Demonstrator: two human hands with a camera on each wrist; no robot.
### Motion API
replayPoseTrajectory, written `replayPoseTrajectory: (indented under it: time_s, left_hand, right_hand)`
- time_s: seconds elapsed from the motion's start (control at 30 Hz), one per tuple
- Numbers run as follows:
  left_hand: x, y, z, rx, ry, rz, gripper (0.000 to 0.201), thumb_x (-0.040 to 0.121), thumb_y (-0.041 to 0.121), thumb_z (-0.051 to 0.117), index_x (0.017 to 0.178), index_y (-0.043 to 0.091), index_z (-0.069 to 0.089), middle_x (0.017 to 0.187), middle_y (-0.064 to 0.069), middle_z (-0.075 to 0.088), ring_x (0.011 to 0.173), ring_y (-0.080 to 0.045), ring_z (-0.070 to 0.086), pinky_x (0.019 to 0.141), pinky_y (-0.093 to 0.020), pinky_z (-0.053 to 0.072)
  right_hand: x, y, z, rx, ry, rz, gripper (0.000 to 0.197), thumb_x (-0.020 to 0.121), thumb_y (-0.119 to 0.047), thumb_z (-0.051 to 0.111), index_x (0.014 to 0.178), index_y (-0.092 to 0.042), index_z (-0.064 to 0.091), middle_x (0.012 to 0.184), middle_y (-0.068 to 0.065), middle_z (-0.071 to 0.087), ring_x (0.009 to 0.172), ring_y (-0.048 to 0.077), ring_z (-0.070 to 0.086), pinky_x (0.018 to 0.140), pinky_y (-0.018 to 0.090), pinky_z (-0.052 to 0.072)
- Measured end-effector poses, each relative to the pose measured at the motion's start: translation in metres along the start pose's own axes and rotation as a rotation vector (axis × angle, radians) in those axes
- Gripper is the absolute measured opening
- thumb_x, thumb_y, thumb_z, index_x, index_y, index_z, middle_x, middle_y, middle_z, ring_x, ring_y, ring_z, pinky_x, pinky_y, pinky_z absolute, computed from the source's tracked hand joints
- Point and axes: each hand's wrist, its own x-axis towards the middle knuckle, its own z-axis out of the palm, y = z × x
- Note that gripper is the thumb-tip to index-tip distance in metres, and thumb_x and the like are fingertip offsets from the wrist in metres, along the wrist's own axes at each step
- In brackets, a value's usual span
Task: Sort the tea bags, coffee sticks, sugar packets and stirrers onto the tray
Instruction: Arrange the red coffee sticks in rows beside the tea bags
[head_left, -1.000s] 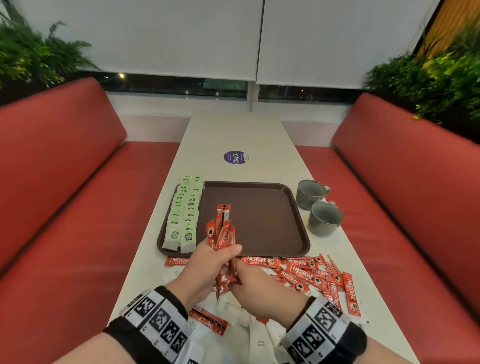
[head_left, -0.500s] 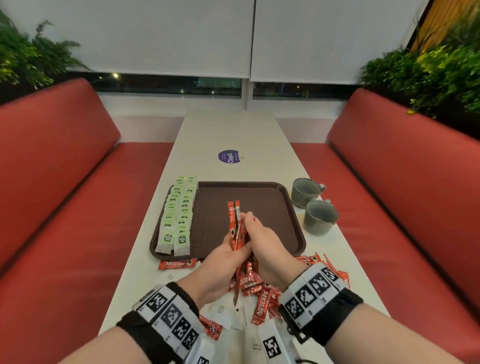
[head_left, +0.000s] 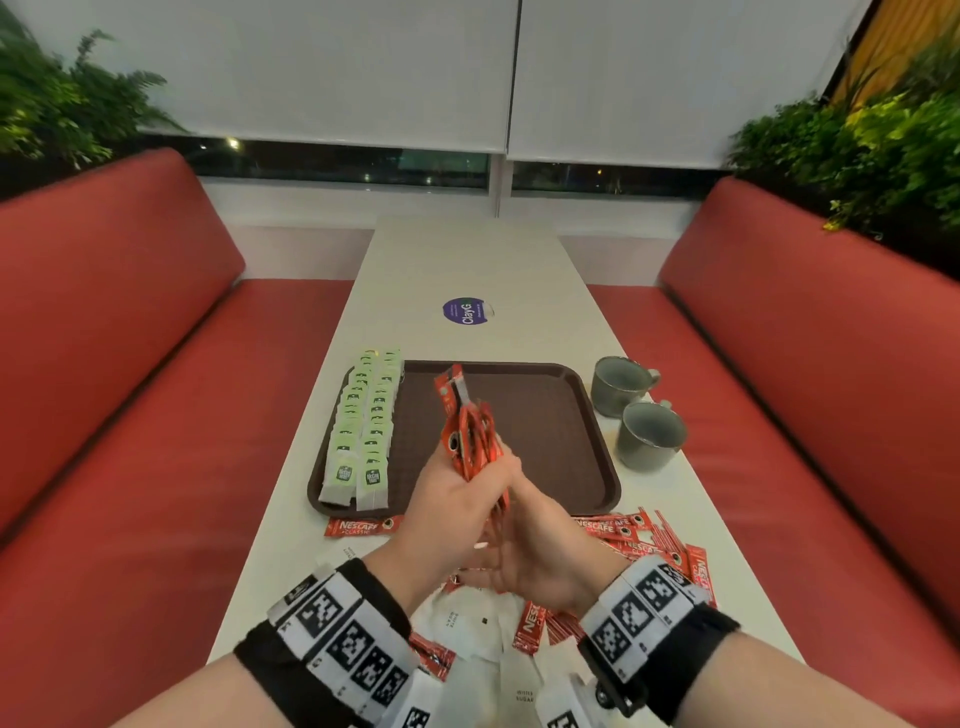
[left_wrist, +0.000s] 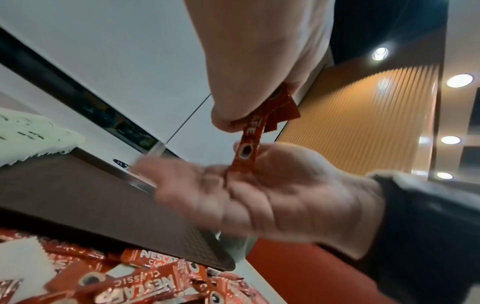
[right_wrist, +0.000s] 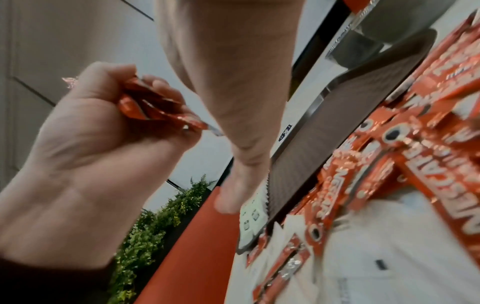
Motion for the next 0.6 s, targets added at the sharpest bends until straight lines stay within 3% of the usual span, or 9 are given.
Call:
replayPoseTrajectory:
  time_s: [0.03,0.13,0.2,0.27,0.33,0.4,0.47,0.6]
  left_hand:
    - [0.001,-0.002,0.002,0.029,0.011,0.017,0.012,0.082,0.028,0.066,0.093,0.024,0.064,0.083,0.003,0.068,0.086,-0.011,0.067,0.085,-0.035,0.052]
    - [-0.001,-0.008,0.004,0.128,0.084,0.047,0.023,0.083,0.020,0.069,0.102,0.030,0.060,0.085,0.007,0.069,0.082,0.004,0.064,0.077,-0.014,0.047]
    - [-0.004,-0.013,0.003,0.157,0.107,0.018,0.027,0.082,0.016,0.069,0.101,0.031,0.059,0.085,0.010,0.067,0.081,0.010,0.063,0.072,-0.007,0.045]
    - [-0.008,-0.020,0.001,0.147,0.122,-0.049,0.017,0.082,0.013,0.068,0.094,0.025,0.064,0.084,0.005,0.070,0.084,0.000,0.066,0.080,-0.018,0.052]
    - [-0.011,-0.027,-0.003,0.050,0.141,-0.154,0.009,0.085,0.013,0.063,0.084,0.020,0.069,0.082,-0.001,0.072,0.084,-0.012,0.068,0.083,-0.032,0.054]
    - [-0.012,-0.032,-0.008,-0.130,0.138,-0.253,0.015,0.089,0.014,0.059,0.082,0.021,0.070,0.084,-0.002,0.070,0.084,-0.013,0.067,0.082,-0.035,0.052]
    - [-0.013,-0.033,-0.014,-0.339,0.087,-0.328,0.015,0.093,0.012,0.053,0.091,0.013,0.067,0.093,-0.009,0.066,0.088,-0.019,0.065,0.078,-0.036,0.051]
    - [-0.015,-0.036,-0.033,-0.591,0.024,-0.366,0.017,0.097,0.008,0.045,0.104,0.004,0.059,0.094,-0.014,0.069,0.085,-0.024,0.069,0.066,-0.033,0.057]
  right_hand:
    - [-0.001,-0.001,0.004,0.075,0.000,-0.011,0.067,0.092,-0.067,0.034,0.120,-0.014,0.063,0.117,0.016,0.066,0.106,0.032,0.064,0.090,0.045,0.052]
    - [-0.002,-0.002,0.012,0.203,0.010,-0.036,0.051,0.096,-0.056,0.038,0.104,-0.015,0.066,0.094,0.010,0.073,0.085,0.024,0.072,0.070,0.037,0.058]
    - [0.000,0.002,0.010,0.226,-0.006,-0.034,0.055,0.097,-0.058,0.034,0.111,-0.015,0.064,0.099,0.011,0.072,0.091,0.026,0.071,0.075,0.039,0.056]
    - [0.001,0.011,0.006,0.196,-0.020,-0.024,0.059,0.098,-0.058,0.025,0.123,-0.017,0.060,0.112,0.014,0.069,0.103,0.030,0.067,0.087,0.046,0.054]
    - [-0.003,0.014,0.003,0.085,-0.055,-0.015,0.058,0.099,-0.055,0.022,0.127,-0.018,0.057,0.114,0.015,0.068,0.104,0.031,0.066,0.091,0.044,0.053]
    - [-0.006,0.016,0.000,-0.067,-0.081,-0.016,0.051,0.101,-0.048,0.029,0.124,-0.014,0.058,0.106,0.014,0.069,0.094,0.027,0.067,0.084,0.035,0.055]
    - [-0.004,0.016,-0.001,-0.247,-0.075,-0.082,0.036,0.100,-0.037,0.043,0.118,-0.010,0.058,0.099,0.012,0.067,0.082,0.022,0.066,0.074,0.030,0.054]
    - [0.002,0.012,0.006,-0.723,0.108,-0.337,0.016,0.085,-0.035,0.068,0.088,-0.019,0.065,0.074,0.000,0.063,0.062,0.011,0.057,0.062,0.033,0.046]
